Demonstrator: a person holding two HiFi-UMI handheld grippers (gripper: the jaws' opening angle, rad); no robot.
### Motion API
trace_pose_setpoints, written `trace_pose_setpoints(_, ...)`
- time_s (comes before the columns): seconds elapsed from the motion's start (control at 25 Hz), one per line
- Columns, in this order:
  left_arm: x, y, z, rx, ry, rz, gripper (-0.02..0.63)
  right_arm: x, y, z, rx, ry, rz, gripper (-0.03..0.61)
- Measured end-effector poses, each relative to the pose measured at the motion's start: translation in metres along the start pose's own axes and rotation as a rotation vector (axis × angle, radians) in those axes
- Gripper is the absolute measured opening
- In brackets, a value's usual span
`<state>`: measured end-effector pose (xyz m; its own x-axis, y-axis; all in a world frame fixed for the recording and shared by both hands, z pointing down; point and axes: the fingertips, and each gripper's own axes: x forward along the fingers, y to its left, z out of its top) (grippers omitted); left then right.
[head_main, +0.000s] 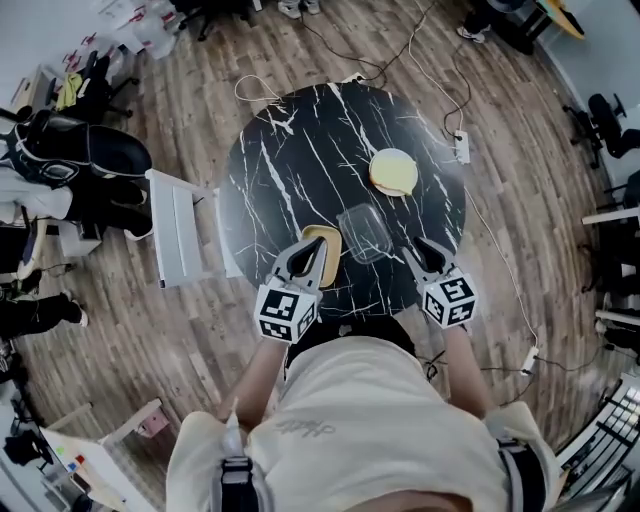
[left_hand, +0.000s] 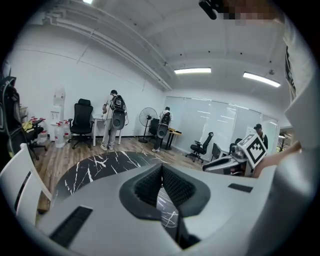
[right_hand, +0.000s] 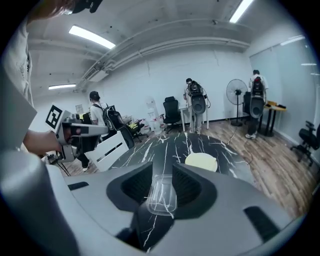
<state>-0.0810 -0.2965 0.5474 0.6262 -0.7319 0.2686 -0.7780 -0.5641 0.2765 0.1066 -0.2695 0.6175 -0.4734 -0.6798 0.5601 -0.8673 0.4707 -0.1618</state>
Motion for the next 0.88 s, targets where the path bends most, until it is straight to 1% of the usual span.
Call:
trace_pose_setpoints(0.08,0.001,-0.001,0.001,-0.011,0.003,0.031,0.017,0.016,-0.010,-0.007,-0.020,0.033,0.027,0.116)
trace_pose_setpoints(0.2,0.008,-0.005,-0.002,-0.006,0.021,0.065,0.017,0.043,-0.024,-0.019,-0.047,0.070,0.063,0.115)
trace_pose_setpoints(0.36,0.015,-0.011,-0.003,-0.004,0.036,0.099,0.017,0.072,-0.036,-0.045,-0.031,0.130,0.116,0.115)
trace_pose_setpoints(0.52,0.022,-0.016,-0.001,-0.006,0.044,0.122,0.017,0.093,-0.043,-0.083,-0.025,0.239,0.159,0.106)
trace_pose_setpoints(0.64,0.026,-0.018,-0.003,-0.002,0.060,0.133,0.017,0.111,-0.047,-0.111,-0.020,0.307,0.179,0.106)
trace_pose_setpoints(0.76,0.028,-0.014,-0.009,-0.007,0.078,0.161,0.017,0.126,-0.050,-0.135,0.009,0.362,0.197,0.120)
trace_pose_setpoints(0.88,0.030,-0.009,-0.012,-0.023,0.085,0.188,0.017,0.135,-0.055,-0.147,0.013,0.399,0.204,0.118)
